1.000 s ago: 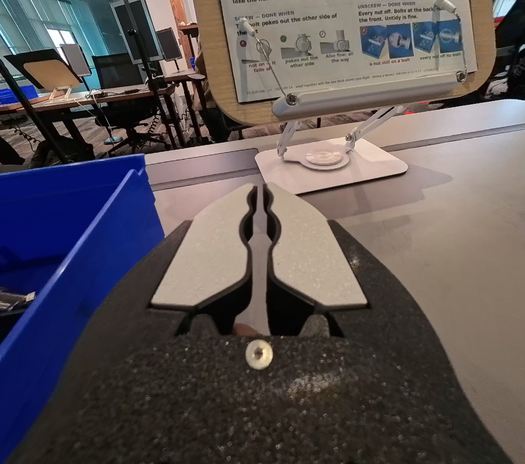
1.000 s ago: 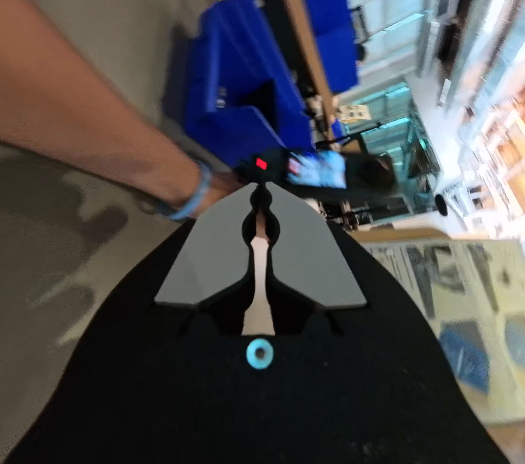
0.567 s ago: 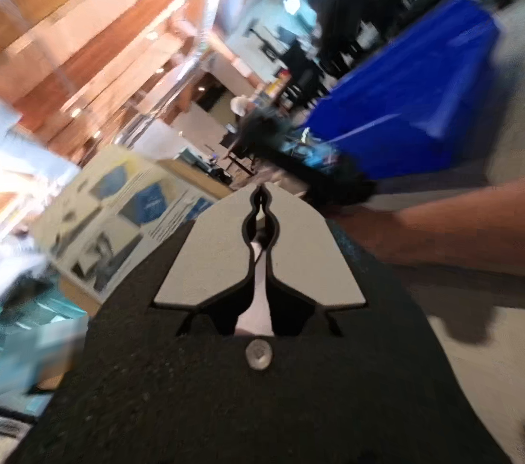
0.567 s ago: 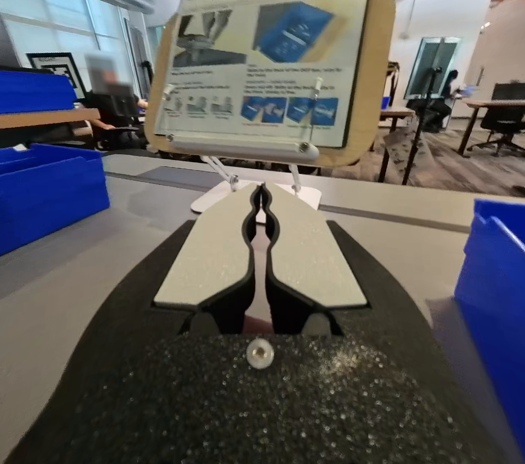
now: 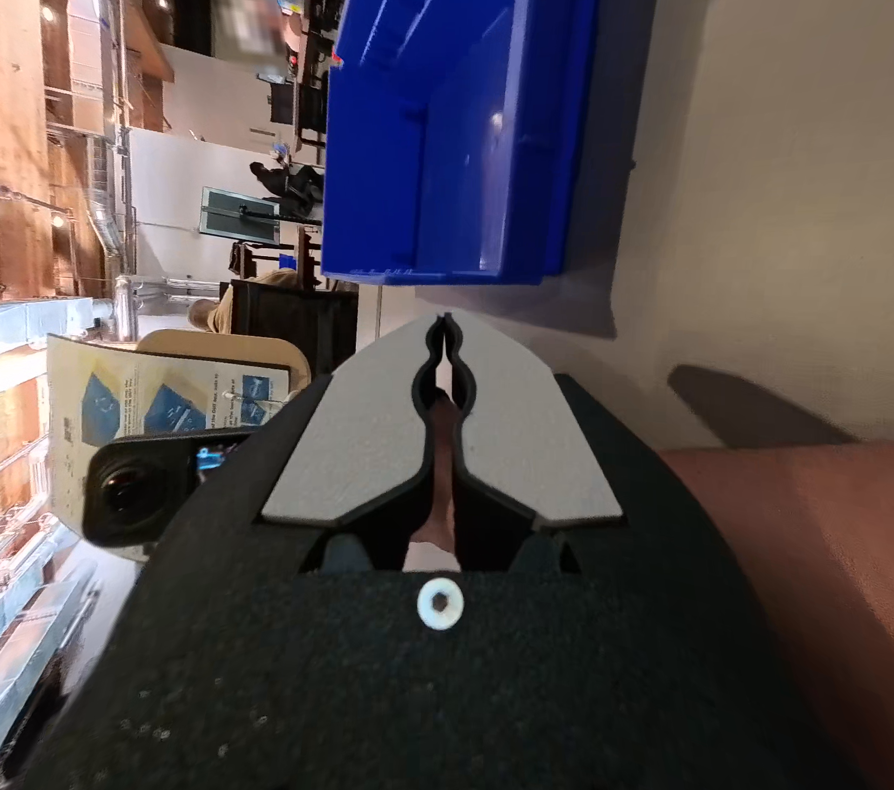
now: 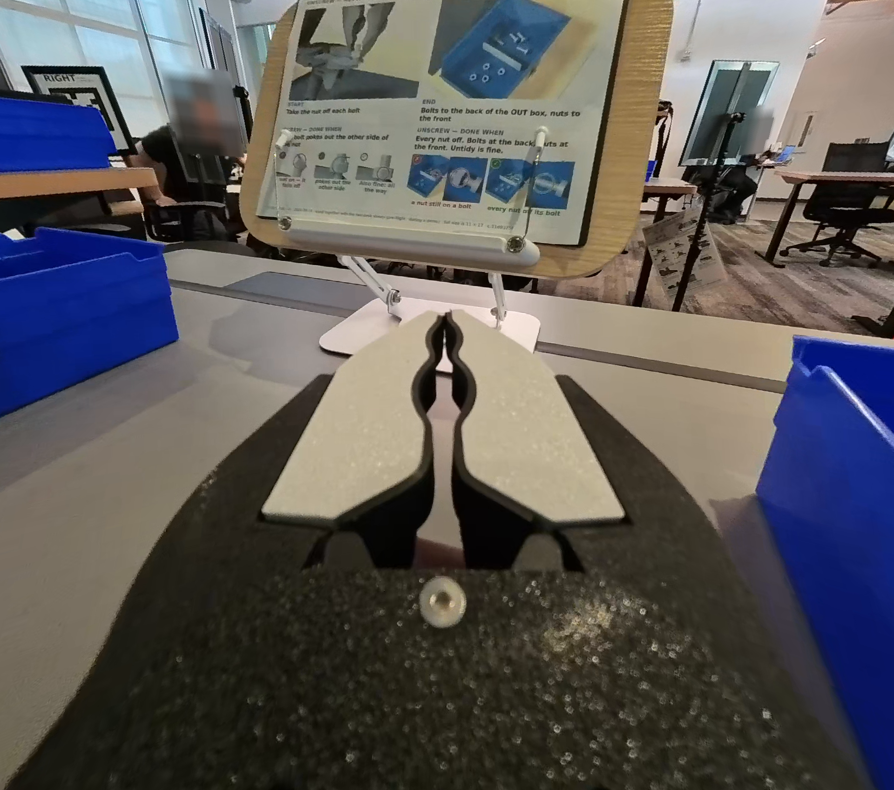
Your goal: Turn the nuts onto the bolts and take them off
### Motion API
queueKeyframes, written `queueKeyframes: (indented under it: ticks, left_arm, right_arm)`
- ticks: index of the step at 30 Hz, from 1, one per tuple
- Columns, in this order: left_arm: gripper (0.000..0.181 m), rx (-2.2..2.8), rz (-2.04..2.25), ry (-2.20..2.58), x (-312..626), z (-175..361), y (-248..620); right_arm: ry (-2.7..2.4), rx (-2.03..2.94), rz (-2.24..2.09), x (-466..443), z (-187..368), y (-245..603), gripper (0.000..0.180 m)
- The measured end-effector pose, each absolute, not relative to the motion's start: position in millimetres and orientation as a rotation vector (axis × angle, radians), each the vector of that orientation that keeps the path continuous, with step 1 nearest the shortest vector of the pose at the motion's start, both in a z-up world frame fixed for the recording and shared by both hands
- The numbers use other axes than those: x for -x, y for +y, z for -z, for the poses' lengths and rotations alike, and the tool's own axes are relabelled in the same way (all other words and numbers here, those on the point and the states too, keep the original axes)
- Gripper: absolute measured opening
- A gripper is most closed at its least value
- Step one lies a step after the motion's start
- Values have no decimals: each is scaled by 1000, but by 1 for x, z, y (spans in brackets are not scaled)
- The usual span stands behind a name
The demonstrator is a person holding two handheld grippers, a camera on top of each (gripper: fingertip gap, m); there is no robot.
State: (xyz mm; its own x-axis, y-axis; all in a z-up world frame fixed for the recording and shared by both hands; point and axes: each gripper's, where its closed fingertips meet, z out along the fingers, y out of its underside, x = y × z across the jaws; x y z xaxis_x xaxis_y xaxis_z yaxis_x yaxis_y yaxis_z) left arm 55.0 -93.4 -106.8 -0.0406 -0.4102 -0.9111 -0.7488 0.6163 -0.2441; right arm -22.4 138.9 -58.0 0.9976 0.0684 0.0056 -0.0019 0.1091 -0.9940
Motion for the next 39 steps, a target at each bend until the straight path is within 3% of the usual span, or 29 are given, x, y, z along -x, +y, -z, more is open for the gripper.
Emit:
queueKeyframes:
  ticks: [19,25,29,34,39]
  left_arm:
    - [0,925,-368,1663,-55,105,-99]
    - [0,954,-108,1355,-11,27,-86]
    - [0,1142,108,1071,63,-18,-6]
    - [6,1624,328,863,146,36,131]
    - [19,1902,634,581,193,95,196]
  right_arm:
    - [-62,1480,-66,24,62,140,0]
    - [-18,1516,-113,18,68,142,0]
    - [-8,1551,-115,17,71,142,0]
    - [-49,1666,-107,24,88,148,0]
    - [-68,1737,-103,26,102,154,0]
